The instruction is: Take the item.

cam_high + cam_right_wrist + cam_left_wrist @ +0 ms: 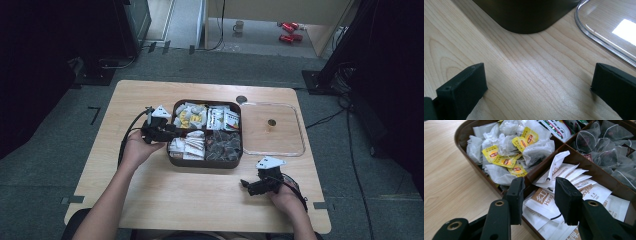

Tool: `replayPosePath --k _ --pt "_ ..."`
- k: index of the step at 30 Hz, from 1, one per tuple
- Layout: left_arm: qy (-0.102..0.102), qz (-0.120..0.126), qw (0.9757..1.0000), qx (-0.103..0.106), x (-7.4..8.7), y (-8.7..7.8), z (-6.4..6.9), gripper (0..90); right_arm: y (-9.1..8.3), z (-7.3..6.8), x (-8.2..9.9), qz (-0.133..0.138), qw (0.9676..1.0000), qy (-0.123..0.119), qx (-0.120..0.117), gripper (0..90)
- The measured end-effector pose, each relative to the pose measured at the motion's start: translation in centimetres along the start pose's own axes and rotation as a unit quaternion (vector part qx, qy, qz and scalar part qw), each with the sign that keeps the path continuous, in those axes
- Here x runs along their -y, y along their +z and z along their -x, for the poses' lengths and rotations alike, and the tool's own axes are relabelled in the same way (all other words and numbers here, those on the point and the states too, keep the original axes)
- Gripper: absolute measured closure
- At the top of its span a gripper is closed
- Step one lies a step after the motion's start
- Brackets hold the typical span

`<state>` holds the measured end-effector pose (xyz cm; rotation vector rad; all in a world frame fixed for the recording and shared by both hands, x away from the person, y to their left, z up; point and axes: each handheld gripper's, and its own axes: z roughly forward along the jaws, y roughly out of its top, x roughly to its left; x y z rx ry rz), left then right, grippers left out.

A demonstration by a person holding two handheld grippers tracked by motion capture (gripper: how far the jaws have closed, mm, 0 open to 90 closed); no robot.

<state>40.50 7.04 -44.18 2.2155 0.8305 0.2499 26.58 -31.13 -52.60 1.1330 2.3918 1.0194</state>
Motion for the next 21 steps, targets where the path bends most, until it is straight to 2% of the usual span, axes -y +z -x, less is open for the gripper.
replayPosePath --k 1,4,11,19,21 --pt "-0.001 0.002 1.0000 0.002 0.0 0.1 0.0 61.0 0.0 0.0 0.0 0.000 1.0000 0.000 0.000 0.0" --pt "0.009 -0.012 0.9999 0.008 -0.3 0.6 0.0 64.1 0.0 0.0 0.0 0.000 1.0000 0.001 0.000 0.0" --pt "0.016 -0.036 0.9989 0.023 -0.9 1.8 0.0 67.4 0.0 0.0 0.0 -0.001 1.0000 0.000 0.000 0.0" --pt "0.014 -0.041 0.9987 0.025 -0.9 2.9 -0.1 70.7 -0.1 -0.1 0.1 -0.001 1.0000 0.001 0.000 0.0" --pt "0.015 -0.051 0.9982 0.027 -1.0 3.2 -0.1 70.8 -0.1 -0.1 0.1 -0.001 1.0000 0.002 0.000 0.0"
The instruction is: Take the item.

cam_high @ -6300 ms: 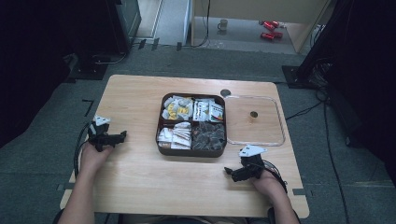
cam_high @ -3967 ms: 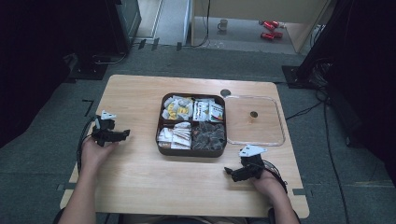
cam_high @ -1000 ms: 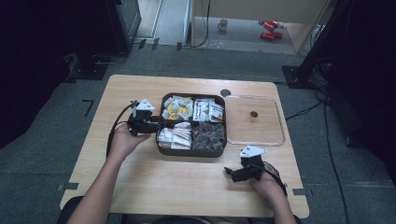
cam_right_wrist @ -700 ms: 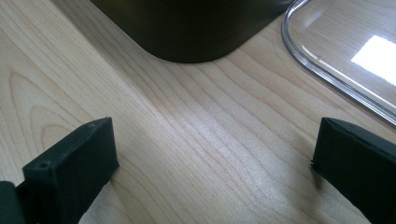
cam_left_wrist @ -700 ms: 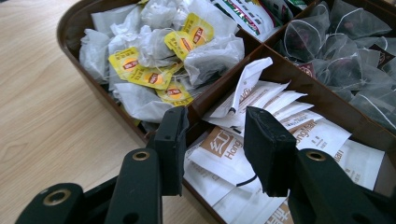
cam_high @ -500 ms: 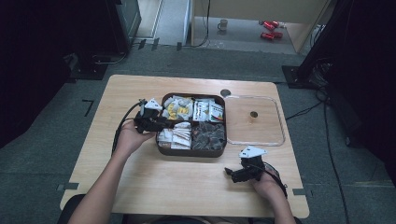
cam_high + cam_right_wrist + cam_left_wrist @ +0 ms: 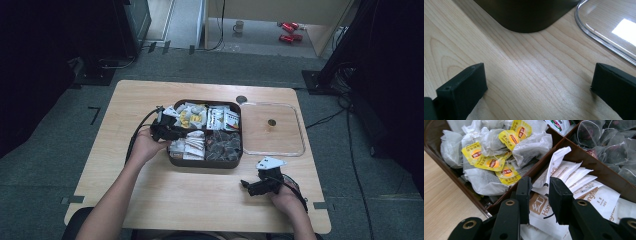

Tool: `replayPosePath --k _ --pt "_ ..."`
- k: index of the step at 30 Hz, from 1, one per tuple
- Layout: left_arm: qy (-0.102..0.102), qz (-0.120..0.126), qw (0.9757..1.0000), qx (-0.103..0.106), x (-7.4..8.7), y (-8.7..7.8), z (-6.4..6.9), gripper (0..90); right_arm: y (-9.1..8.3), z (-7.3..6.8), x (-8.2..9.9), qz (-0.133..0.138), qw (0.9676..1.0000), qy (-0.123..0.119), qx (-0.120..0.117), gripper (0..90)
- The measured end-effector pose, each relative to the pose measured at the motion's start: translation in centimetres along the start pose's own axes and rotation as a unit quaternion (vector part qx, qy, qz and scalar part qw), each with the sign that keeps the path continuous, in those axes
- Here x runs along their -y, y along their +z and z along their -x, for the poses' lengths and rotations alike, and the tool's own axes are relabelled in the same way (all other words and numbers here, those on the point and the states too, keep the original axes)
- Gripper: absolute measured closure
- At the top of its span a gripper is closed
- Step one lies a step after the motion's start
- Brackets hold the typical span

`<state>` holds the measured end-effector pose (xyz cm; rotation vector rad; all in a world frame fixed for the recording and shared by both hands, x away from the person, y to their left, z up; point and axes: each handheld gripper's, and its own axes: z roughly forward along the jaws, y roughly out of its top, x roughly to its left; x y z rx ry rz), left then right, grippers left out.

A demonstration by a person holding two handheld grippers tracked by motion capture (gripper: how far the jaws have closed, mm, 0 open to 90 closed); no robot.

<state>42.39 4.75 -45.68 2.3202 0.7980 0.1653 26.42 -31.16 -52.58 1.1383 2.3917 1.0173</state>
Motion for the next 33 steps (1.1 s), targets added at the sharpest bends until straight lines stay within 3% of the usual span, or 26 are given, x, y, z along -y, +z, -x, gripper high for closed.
replayPosePath --k 6,15,20,33 --pt "0.016 -0.016 0.9997 0.000 -0.9 0.8 0.2 70.0 0.0 0.0 0.0 0.000 1.0000 0.000 0.000 0.0" --pt "0.033 -0.011 0.9994 0.000 -1.2 1.5 0.6 75.2 -0.1 -0.1 0.1 0.000 1.0000 0.000 0.001 0.0" --pt "0.040 -0.021 0.9990 0.003 -1.2 2.0 0.8 76.3 -0.1 -0.1 0.1 0.000 1.0000 0.000 0.001 0.0" --pt "0.070 -0.030 0.9969 -0.018 -1.1 2.4 1.3 86.2 -0.1 -0.1 0.1 0.001 1.0000 0.001 0.001 0.0"
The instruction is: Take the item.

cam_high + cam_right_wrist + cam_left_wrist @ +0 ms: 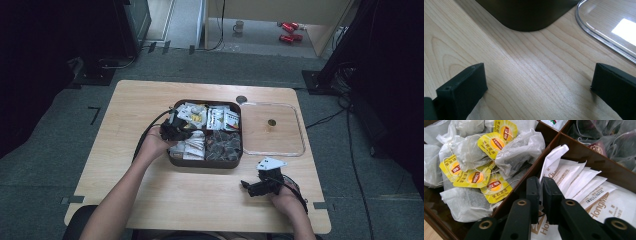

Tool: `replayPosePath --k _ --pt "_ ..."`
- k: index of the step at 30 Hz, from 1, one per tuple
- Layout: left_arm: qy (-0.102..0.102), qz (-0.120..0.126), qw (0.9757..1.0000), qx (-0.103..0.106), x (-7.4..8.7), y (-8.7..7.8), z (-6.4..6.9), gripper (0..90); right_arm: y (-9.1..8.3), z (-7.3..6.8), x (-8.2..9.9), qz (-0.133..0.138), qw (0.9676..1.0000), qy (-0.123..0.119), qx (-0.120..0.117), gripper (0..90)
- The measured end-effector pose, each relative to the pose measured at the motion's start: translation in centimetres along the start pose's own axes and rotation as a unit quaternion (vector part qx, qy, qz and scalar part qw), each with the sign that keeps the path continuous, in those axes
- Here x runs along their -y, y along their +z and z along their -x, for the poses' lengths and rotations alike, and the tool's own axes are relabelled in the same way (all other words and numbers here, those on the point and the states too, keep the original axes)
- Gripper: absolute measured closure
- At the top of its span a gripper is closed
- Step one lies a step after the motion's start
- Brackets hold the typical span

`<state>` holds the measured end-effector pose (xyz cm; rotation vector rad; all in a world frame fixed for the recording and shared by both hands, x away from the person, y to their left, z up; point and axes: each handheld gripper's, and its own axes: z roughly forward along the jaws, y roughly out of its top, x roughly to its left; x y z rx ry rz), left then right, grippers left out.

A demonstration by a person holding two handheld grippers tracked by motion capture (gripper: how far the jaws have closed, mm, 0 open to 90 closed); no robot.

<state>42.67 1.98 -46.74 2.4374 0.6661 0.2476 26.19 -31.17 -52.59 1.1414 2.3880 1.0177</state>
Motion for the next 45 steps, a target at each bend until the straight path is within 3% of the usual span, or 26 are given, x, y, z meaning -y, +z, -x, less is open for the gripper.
replayPosePath --k 18,45 --pt "-0.007 0.013 0.9998 0.013 0.1 -1.2 -0.2 89.6 0.0 0.0 0.0 0.000 1.0000 0.000 0.000 0.0" --pt "-0.029 0.054 0.9980 0.014 1.1 -5.8 -0.6 89.5 0.0 0.0 0.0 0.000 1.0000 0.000 -0.002 0.0"
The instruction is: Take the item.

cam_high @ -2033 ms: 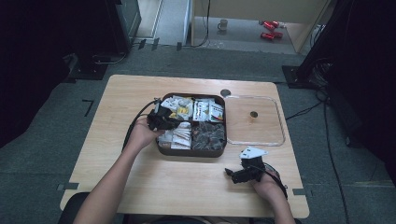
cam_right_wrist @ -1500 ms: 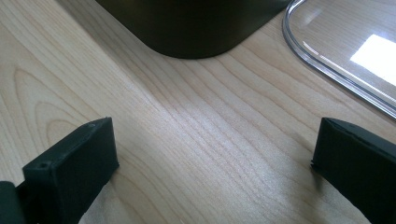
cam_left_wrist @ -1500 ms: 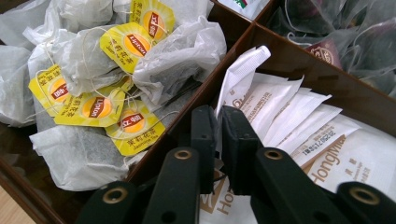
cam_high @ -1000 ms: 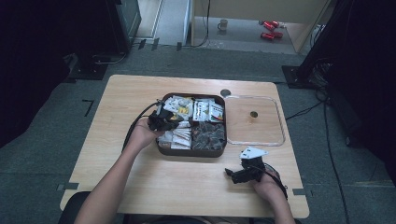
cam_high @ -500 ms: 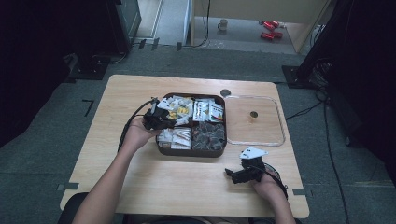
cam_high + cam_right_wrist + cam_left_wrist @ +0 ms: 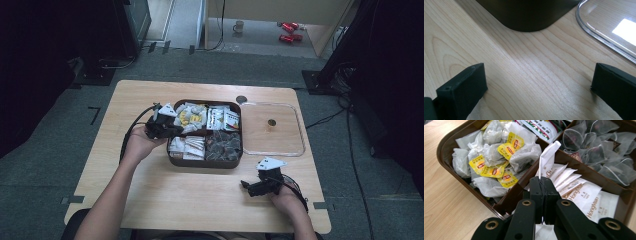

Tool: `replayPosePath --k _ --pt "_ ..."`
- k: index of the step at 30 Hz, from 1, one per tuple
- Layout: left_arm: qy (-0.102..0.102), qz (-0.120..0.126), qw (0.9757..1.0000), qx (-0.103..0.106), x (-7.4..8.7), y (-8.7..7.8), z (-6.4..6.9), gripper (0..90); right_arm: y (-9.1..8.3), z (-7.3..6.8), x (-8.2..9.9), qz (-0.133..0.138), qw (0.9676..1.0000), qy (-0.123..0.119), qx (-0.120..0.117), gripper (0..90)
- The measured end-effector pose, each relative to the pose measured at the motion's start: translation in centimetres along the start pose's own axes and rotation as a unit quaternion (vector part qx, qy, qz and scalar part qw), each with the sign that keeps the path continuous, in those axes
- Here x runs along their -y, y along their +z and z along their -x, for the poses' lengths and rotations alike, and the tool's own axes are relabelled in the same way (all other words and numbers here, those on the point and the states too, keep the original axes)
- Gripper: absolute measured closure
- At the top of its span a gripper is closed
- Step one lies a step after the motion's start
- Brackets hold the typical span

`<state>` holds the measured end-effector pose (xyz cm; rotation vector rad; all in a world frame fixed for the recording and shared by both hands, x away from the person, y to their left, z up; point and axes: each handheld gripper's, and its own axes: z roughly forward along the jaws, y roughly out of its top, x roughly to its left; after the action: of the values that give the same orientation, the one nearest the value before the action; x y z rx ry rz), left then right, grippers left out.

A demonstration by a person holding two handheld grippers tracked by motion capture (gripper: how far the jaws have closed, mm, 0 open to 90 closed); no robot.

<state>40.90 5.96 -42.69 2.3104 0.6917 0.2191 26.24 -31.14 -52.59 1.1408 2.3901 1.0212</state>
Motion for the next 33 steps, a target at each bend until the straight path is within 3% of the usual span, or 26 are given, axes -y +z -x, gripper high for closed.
replayPosePath --k 19,33 --pt "-0.014 0.012 0.9997 -0.017 1.2 -2.8 -0.8 89.5 0.0 0.1 0.0 0.000 1.0000 -0.003 -0.003 0.0" --pt "-0.036 0.017 0.9988 -0.028 2.5 -4.5 -1.8 89.5 0.0 0.1 0.0 -0.001 1.0000 -0.006 -0.005 0.0"
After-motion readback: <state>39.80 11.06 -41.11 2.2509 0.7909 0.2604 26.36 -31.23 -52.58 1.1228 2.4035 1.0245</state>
